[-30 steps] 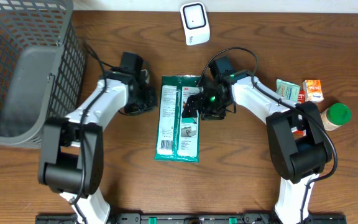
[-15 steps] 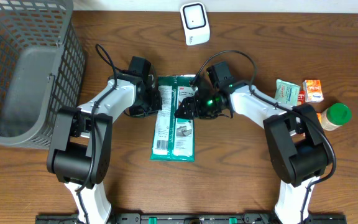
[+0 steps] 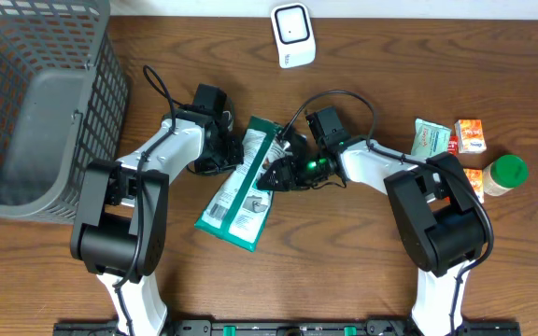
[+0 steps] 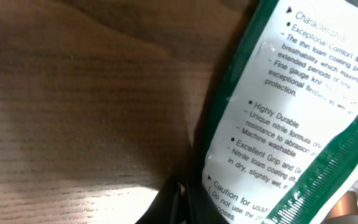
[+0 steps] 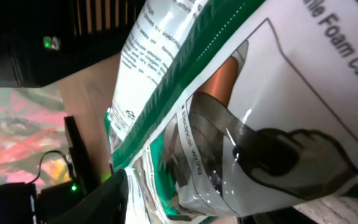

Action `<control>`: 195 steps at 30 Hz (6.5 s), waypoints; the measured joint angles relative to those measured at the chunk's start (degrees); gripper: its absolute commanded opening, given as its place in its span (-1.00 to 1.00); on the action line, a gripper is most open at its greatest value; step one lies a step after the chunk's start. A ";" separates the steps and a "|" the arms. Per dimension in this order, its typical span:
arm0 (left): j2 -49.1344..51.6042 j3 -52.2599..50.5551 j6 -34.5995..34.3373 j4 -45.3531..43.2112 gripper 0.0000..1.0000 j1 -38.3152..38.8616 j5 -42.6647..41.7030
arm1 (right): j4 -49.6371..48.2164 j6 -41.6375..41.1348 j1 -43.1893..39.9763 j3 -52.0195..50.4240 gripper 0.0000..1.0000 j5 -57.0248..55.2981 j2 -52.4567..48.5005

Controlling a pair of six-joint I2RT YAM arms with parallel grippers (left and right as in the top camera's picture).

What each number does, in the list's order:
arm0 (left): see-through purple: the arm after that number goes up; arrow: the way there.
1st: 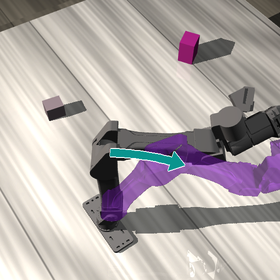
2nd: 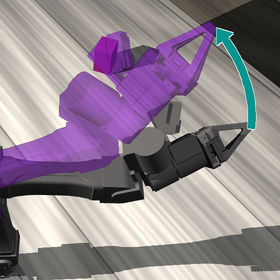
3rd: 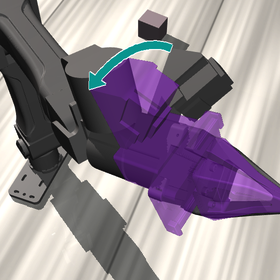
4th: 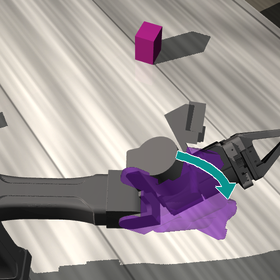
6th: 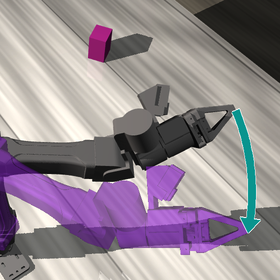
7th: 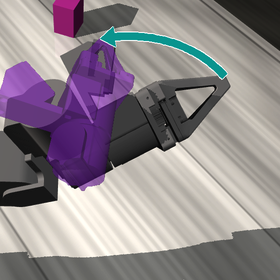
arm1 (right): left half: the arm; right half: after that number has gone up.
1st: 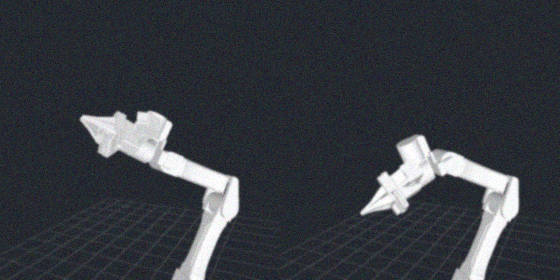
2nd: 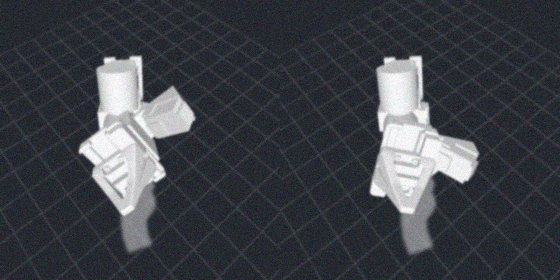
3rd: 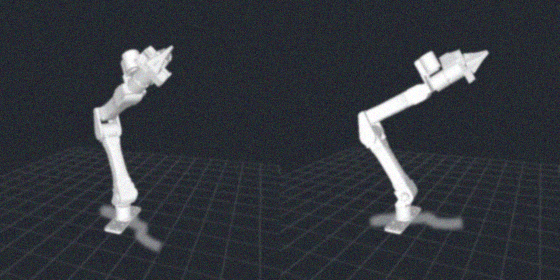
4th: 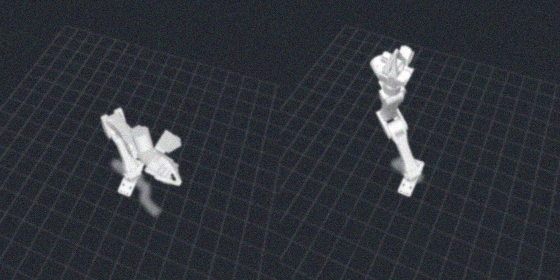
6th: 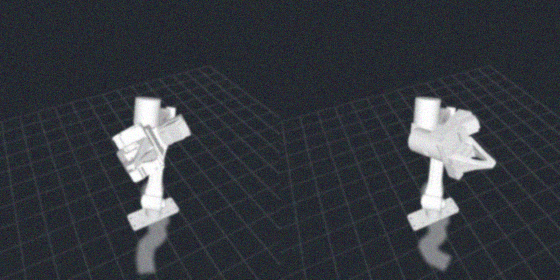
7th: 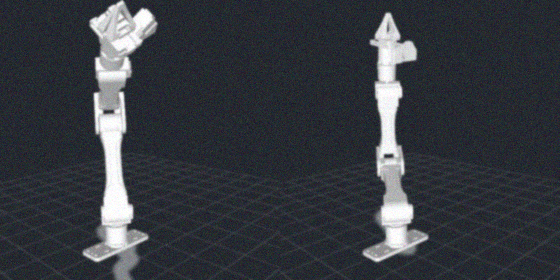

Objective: Scan the item barcode

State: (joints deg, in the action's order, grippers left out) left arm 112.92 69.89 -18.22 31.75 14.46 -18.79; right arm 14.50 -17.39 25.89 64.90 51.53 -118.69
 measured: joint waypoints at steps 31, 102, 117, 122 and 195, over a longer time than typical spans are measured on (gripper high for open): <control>-10.01 -1.75 -2.29 0.11 -0.67 -3.54 0.98 | 4.72 -0.44 2.32 -1.66 -0.98 -13.73 7.48; -39.10 -1.73 -2.82 8.35 0.68 -17.31 17.46 | 4.72 65.44 18.27 27.06 -0.98 -79.28 25.88; -39.10 -1.73 -2.82 8.33 0.67 -17.33 17.46 | -32.35 91.43 12.15 27.39 -0.98 -88.59 14.21; -39.10 -1.73 -2.84 8.31 0.67 -17.35 17.49 | -45.57 98.62 9.09 27.36 -0.98 -89.07 4.44; -39.10 -1.73 -2.84 8.33 0.68 -17.35 17.49 | 48.06 26.14 -20.33 23.08 -0.97 -47.10 29.05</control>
State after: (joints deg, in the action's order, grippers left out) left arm 73.82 68.16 -21.06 40.07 -2.90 -1.30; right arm 62.57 8.75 5.56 87.99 4.43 -89.65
